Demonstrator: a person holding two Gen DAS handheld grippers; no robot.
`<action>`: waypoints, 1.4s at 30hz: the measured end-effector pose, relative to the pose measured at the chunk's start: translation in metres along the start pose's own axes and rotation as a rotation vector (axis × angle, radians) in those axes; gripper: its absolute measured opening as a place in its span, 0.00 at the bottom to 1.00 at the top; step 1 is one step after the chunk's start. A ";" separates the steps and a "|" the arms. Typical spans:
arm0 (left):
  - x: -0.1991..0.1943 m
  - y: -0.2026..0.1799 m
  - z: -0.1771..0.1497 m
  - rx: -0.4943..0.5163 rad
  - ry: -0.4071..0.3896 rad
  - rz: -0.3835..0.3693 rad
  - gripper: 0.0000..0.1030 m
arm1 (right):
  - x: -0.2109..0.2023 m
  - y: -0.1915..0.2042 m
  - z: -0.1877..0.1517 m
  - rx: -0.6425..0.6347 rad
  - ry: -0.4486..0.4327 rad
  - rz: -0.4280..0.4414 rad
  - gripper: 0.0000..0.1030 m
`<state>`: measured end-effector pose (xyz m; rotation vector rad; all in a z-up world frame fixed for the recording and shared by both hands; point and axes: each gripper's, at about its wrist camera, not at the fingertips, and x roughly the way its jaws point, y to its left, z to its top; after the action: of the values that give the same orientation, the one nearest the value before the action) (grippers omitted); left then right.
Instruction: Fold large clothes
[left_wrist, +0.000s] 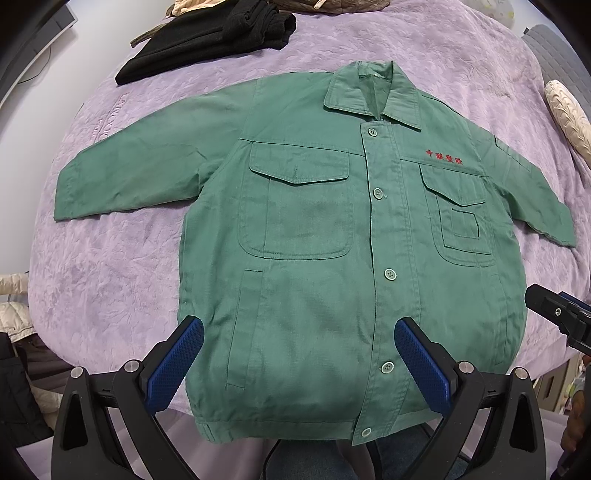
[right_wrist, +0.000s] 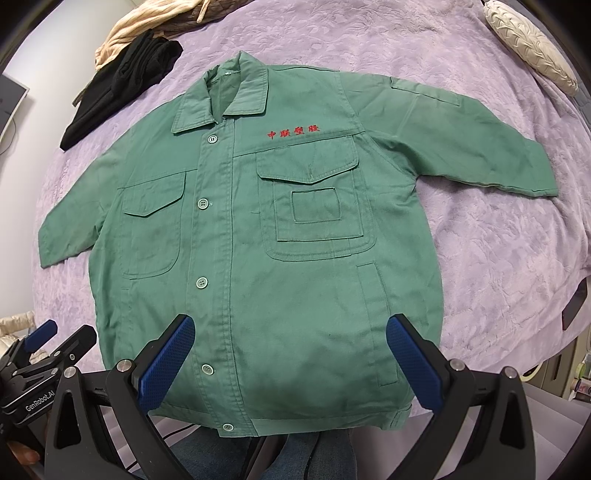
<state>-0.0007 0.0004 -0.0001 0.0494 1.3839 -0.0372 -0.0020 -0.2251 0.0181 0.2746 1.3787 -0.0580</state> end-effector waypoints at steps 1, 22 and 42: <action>0.000 0.000 0.000 0.000 0.000 0.000 1.00 | 0.000 0.000 -0.001 -0.001 0.000 0.000 1.00; 0.000 0.000 0.000 -0.001 0.000 0.001 1.00 | 0.001 0.002 -0.002 0.000 0.002 0.000 1.00; 0.003 0.007 -0.012 0.001 -0.005 -0.003 1.00 | 0.003 0.004 -0.005 0.000 0.007 -0.003 1.00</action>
<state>-0.0117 0.0077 -0.0047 0.0475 1.3791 -0.0407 -0.0056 -0.2196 0.0152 0.2734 1.3859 -0.0594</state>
